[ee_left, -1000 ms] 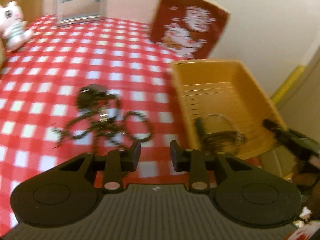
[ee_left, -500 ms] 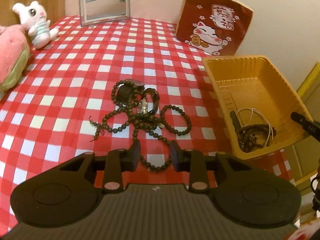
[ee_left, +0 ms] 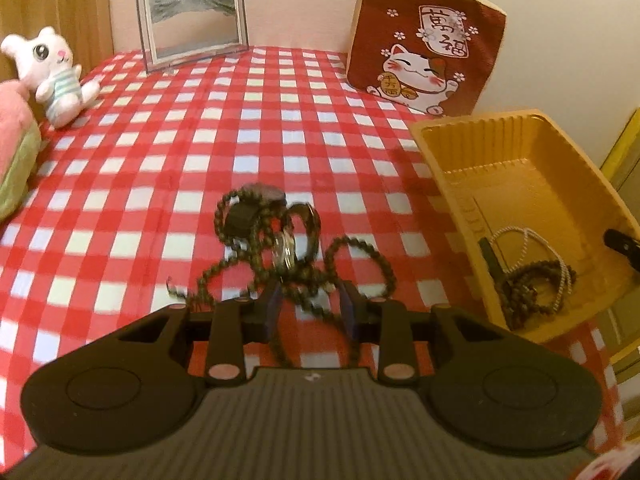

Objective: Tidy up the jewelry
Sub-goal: 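Grasp a black watch strap from the pile with the left tool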

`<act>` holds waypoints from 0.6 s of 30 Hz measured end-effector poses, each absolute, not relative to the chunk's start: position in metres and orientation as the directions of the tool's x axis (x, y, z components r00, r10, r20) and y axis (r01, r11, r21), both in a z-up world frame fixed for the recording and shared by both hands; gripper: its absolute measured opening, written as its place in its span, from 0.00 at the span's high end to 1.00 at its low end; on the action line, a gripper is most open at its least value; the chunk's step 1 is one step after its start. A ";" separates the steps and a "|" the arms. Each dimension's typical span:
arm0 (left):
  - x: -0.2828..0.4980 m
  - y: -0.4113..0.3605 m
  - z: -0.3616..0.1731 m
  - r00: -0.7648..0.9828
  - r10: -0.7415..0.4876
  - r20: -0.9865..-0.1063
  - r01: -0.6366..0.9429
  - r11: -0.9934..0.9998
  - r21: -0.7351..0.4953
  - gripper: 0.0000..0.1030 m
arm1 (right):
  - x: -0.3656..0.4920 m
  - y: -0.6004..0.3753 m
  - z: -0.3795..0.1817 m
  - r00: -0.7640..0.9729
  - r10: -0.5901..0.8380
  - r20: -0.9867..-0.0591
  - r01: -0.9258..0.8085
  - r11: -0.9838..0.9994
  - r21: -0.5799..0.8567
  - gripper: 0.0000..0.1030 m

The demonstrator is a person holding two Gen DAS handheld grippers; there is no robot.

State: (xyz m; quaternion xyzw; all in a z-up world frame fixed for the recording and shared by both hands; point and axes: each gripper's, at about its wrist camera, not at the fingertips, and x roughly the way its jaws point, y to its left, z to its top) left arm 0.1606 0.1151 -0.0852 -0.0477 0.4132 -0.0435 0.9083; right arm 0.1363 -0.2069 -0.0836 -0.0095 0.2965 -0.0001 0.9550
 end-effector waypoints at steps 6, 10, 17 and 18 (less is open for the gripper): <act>0.193 0.116 -0.090 0.662 -0.109 -0.741 0.037 0.993 -0.112 0.73 | 0.137 -0.206 -0.084 0.822 -0.009 -0.569 -0.002 1.000 -0.020 0.96; 0.211 0.118 -0.097 0.647 -0.099 -0.756 0.017 0.993 -0.116 0.73 | 0.137 -0.207 -0.085 0.822 -0.008 -0.570 -0.001 1.000 -0.016 0.96; 0.227 0.120 -0.109 0.607 -0.086 -0.790 -0.005 0.994 -0.112 0.82 | 0.137 -0.207 -0.086 0.821 -0.009 -0.571 0.001 1.000 -0.015 0.96; 0.228 0.120 -0.110 0.601 -0.087 -0.795 -0.006 0.994 -0.113 0.82 | 0.137 -0.208 -0.086 0.820 -0.010 -0.572 0.002 1.000 -0.014 0.96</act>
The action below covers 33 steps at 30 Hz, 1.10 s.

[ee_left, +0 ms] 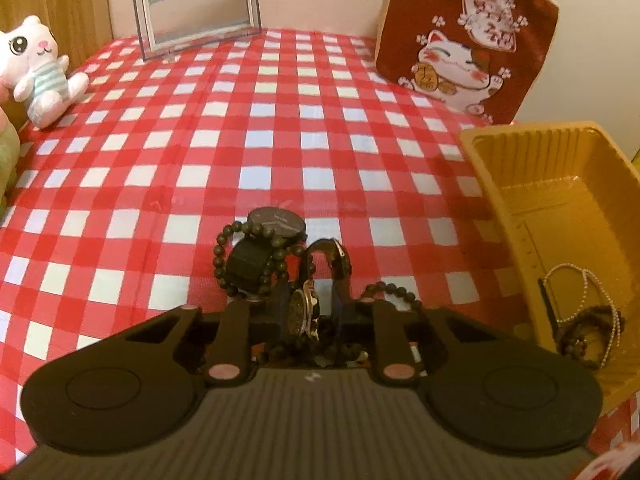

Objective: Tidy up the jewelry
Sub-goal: 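Grasp a black watch strap from the pile with the left tool, then carry the black watch over the tray and open the left tool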

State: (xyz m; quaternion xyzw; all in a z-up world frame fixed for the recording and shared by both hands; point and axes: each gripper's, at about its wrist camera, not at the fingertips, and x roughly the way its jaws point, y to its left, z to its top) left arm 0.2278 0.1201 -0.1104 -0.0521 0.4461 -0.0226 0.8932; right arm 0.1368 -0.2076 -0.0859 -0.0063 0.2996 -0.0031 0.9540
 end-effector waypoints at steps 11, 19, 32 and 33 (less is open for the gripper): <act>0.231 0.123 -0.115 0.589 -0.073 -0.805 -0.036 0.993 -0.117 0.92 | 0.137 -0.208 -0.086 0.820 -0.010 -0.572 0.002 1.000 -0.014 0.96; 0.229 0.122 -0.108 0.596 -0.090 -0.798 -0.046 0.988 -0.146 0.92 | 0.137 -0.208 -0.087 0.821 -0.009 -0.571 0.001 1.000 -0.014 0.96; 0.226 0.115 -0.084 0.641 -0.127 -0.757 -0.017 0.984 -0.180 0.92 | 0.136 -0.206 -0.087 0.823 -0.006 -0.568 -0.003 1.000 -0.015 0.96; 0.225 0.114 -0.082 0.644 -0.131 -0.753 -0.012 0.983 -0.181 0.92 | 0.136 -0.206 -0.087 0.823 -0.006 -0.568 -0.003 1.000 -0.015 0.96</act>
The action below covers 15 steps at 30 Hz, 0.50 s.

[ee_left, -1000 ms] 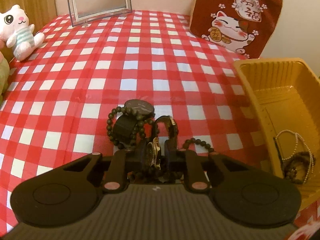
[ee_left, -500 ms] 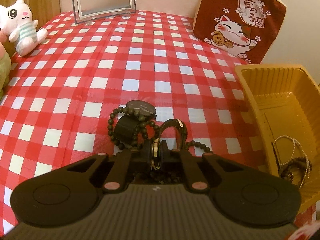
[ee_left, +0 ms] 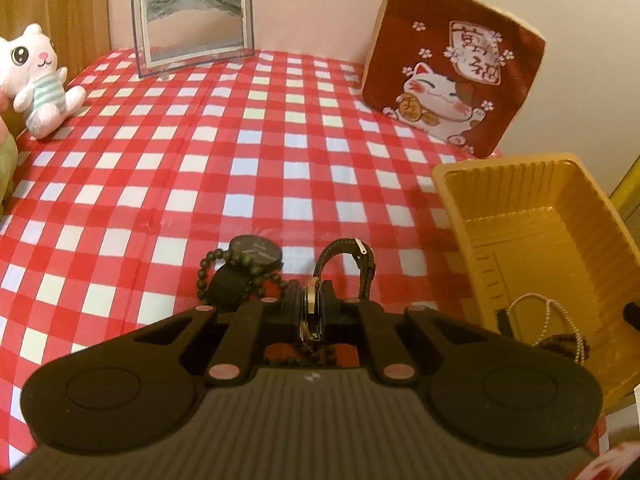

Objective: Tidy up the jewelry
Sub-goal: 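Carry the black watch over the tray and open the left tool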

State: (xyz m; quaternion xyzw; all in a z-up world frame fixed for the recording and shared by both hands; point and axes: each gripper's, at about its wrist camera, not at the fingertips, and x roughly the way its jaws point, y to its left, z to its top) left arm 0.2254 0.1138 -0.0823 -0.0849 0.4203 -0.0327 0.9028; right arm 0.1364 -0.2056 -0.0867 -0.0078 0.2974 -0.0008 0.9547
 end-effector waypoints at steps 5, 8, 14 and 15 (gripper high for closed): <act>0.224 0.108 -0.072 0.659 -0.153 -0.737 0.009 0.981 -0.196 0.92 | 0.136 -0.205 -0.086 0.824 -0.005 -0.566 -0.005 1.000 -0.016 0.96; 0.224 0.102 -0.066 0.665 -0.172 -0.727 0.028 0.978 -0.206 0.92 | 0.135 -0.203 -0.084 0.826 -0.003 -0.564 -0.008 1.000 -0.017 0.96; 0.224 0.083 -0.057 0.665 -0.231 -0.710 0.085 0.968 -0.235 0.92 | 0.135 -0.202 -0.084 0.826 -0.002 -0.564 -0.009 1.000 -0.016 0.96; 0.225 0.079 -0.056 0.664 -0.241 -0.708 0.096 0.966 -0.239 0.92 | 0.135 -0.203 -0.084 0.826 -0.003 -0.564 -0.008 1.000 -0.016 0.96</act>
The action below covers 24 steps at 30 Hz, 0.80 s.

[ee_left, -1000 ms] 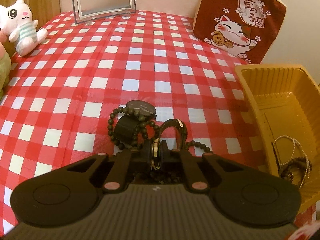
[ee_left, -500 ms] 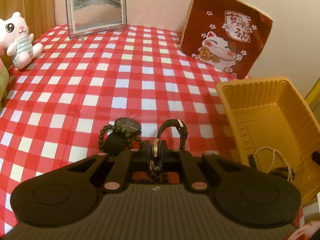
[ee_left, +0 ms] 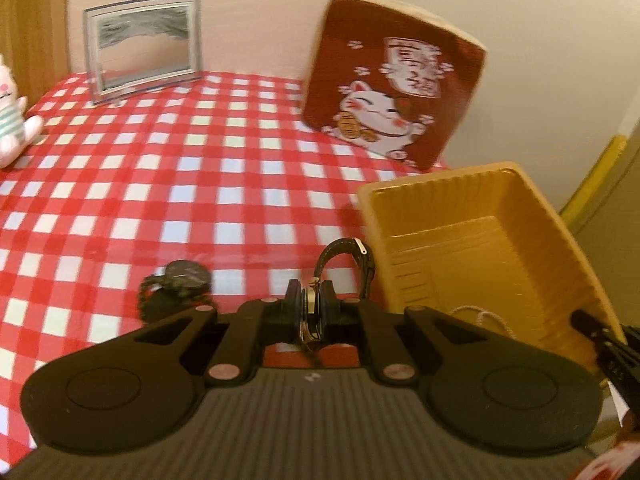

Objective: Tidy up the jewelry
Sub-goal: 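Carry the black watch over the tray and open the left tool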

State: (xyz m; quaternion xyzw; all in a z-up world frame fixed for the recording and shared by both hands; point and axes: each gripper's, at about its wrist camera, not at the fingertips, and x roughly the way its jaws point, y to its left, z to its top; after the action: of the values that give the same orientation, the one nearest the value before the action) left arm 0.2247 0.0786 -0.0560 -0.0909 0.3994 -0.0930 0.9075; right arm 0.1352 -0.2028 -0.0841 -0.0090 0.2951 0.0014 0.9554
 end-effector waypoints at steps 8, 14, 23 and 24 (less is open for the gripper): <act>0.223 0.038 -0.049 0.635 -0.340 -0.694 0.203 0.940 -0.275 0.92 | 0.134 -0.201 -0.083 0.827 0.000 -0.562 -0.010 1.000 -0.014 0.96; 0.218 0.007 -0.051 0.593 -0.407 -0.695 0.270 0.913 -0.305 0.92 | 0.135 -0.198 -0.082 0.829 0.006 -0.559 -0.015 1.000 -0.012 0.96; 0.215 -0.033 -0.069 0.535 -0.450 -0.715 0.306 0.892 -0.333 0.92 | 0.135 -0.198 -0.083 0.830 0.015 -0.557 -0.022 1.000 -0.007 0.96; 0.215 -0.036 -0.072 0.527 -0.452 -0.720 0.301 0.891 -0.340 0.92 | 0.136 -0.198 -0.083 0.830 0.015 -0.557 -0.023 1.000 -0.006 0.96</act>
State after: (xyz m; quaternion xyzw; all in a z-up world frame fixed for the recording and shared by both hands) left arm 0.2153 -0.0363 -0.0718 -0.0869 0.4355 -0.2167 0.8694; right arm 0.1357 -0.1983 -0.0830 -0.0061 0.2912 0.0099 0.9566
